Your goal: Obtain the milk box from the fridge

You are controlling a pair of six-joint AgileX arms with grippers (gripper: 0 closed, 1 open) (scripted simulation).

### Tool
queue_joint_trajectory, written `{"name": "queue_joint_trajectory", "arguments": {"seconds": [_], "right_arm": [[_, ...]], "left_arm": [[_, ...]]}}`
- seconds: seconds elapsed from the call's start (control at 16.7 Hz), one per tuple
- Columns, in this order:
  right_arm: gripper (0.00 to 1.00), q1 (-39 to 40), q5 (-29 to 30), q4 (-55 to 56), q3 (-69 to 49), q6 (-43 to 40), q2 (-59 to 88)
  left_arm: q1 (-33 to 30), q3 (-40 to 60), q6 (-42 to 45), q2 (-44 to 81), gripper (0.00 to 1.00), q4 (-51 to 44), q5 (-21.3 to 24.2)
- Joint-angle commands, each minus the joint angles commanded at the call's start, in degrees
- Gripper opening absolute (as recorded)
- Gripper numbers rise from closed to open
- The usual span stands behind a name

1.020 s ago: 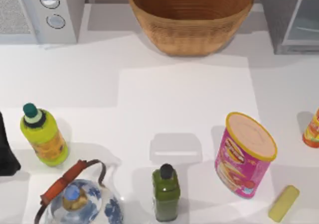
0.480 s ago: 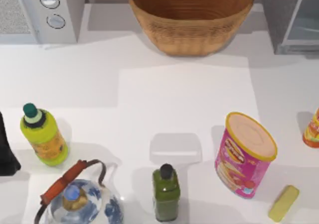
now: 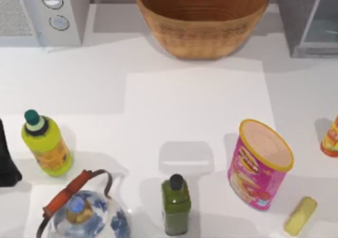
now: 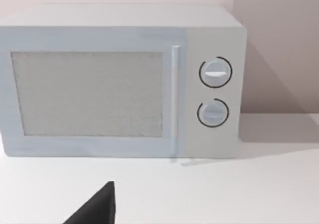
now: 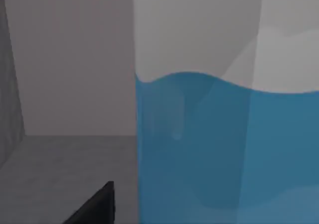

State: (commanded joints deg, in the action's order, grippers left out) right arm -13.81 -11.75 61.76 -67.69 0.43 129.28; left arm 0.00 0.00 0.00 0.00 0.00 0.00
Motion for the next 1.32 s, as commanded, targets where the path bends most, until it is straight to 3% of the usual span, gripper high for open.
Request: {"name": "queue_joint_trajectory", "arguments": {"seconds": [0.24,0.54,1.32], "right_arm": [[1.0,0.9,0.9,-4.0,-8.0,-0.1,3.9],[1.0,1.0,1.1,-4.7,-9.0,-0.1,4.4],[0.02,1.0,1.1,-4.7,-9.0,-0.1,4.4]], "left_arm": [[0.0,0.0,0.0,0.0,1.0,0.0,0.0],[0.0,0.0,0.0,0.0,1.0,0.0,0.0],[0.0,0.0,0.0,0.0,1.0,0.0,0.0]]}}
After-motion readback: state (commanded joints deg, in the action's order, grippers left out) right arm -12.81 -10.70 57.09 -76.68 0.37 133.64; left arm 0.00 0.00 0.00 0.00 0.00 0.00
